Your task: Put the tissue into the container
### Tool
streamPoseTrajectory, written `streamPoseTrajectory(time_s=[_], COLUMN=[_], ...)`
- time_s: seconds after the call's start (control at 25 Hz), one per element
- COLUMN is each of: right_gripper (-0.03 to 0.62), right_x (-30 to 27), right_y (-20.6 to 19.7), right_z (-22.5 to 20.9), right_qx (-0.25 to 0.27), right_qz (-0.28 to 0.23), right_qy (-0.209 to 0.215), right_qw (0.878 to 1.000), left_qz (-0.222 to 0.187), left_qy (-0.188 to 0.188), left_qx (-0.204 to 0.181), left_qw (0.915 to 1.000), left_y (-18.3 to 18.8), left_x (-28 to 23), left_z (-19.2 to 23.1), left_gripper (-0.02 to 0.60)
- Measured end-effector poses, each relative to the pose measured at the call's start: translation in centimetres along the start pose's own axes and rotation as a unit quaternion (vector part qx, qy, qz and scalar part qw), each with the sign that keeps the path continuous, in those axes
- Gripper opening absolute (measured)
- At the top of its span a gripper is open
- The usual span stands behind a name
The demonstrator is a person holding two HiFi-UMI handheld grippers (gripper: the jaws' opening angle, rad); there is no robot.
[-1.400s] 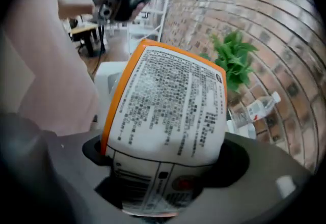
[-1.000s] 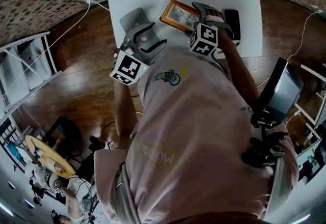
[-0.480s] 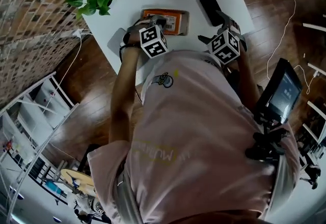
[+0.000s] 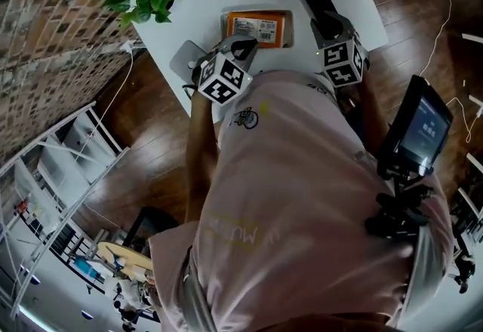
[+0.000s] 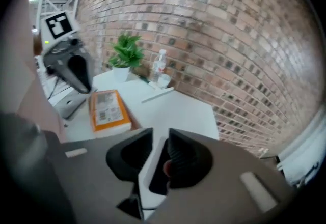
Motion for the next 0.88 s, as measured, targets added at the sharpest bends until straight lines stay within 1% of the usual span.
streamPoseTrajectory(time_s=[0.04, 0.08, 0.12, 0.16, 0.2, 0.24, 0.28, 0.4, 0.48, 0.56, 0.6, 0.64, 0.72, 0.8, 0.88], right_gripper=[0.024, 0.002, 0.003, 0.003, 0.003, 0.003, 0.003, 0.002, 0.002, 0.003, 0.002, 0.003, 0.002, 0.002, 0.002], right_x=[-0.1, -0.2, -0.2, -0.1, 0.1, 0.2, 0.2, 0.7, 1.5, 2.5, 3.1, 3.9, 5.9, 8.0, 9.6], right_y=[0.6, 1.2, 1.7, 2.5, 3.2, 3.8, 4.2, 5.7, 7.2, 8.7, 9.5, 10.3, 12.1, 13.6, 14.6], right_z=[-1.0, -1.8, -2.2, -2.4, -2.6, -2.7, -2.9, -3.2, -3.2, -3.2, -3.3, -3.4, -3.6, -3.2, -2.5], right_qx=[-0.022, -0.037, -0.049, -0.062, -0.073, -0.084, -0.096, -0.146, -0.166, -0.166, -0.165, -0.164, -0.147, -0.109, -0.080], right_qz=[-0.020, -0.039, -0.060, -0.083, -0.105, -0.122, -0.135, -0.175, -0.206, -0.237, -0.257, -0.280, -0.333, -0.370, -0.389], right_qy=[-0.021, -0.030, -0.029, -0.023, -0.017, -0.011, -0.007, 0.017, 0.033, 0.039, 0.039, 0.035, 0.015, -0.009, -0.019], right_qw=[0.999, 0.998, 0.997, 0.994, 0.992, 0.989, 0.986, 0.974, 0.964, 0.956, 0.952, 0.945, 0.931, 0.923, 0.917], left_qz=[-0.059, -0.117, -0.171, -0.218, -0.255, -0.277, -0.288, -0.291, -0.313, -0.342, -0.352, -0.357, -0.362, -0.367, -0.364], left_qy=[0.019, 0.037, 0.054, 0.073, 0.094, 0.117, 0.144, 0.225, 0.269, 0.307, 0.326, 0.344, 0.368, 0.372, 0.367], left_qx=[0.055, 0.116, 0.175, 0.226, 0.263, 0.287, 0.299, 0.307, 0.304, 0.290, 0.279, 0.266, 0.241, 0.225, 0.215], left_qw=[0.9966, 0.9856, 0.9680, 0.9466, 0.9258, 0.9094, 0.8984, 0.8778, 0.8587, 0.8390, 0.8316, 0.8264, 0.8218, 0.8227, 0.8284], left_y=[0.3, 0.5, 0.5, 0.3, -0.2, -0.9, -1.6, -2.4, -1.8, -1.0, -0.5, 0.0, 1.2, 2.1, 2.9], left_x=[2.2, 4.5, 6.9, 9.2, 11.1, 12.8, 14.2, 18.0, 20.8, 23.1, 24.0, 24.7, 25.6, 26.0, 25.8], left_z=[0.2, 0.5, 0.7, 0.8, 0.9, 0.8, 0.7, 0.6, 0.9, 1.5, 1.9, 2.2, 2.8, 2.9, 2.7], left_gripper=[0.000, 0.000, -0.002, -0.002, -0.002, -0.002, -0.002, -0.002, -0.002, -0.002, -0.002, -0.002, -0.002, -0.002, -0.002])
Point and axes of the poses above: the fingertips, and each gripper's own axes: x backward along the fingers, z to its left, y out of its top, the point moved 1 cm from there along x, backward along the fingers, and after that the axes turned 2 degrees about z, right-handed, at the moved point
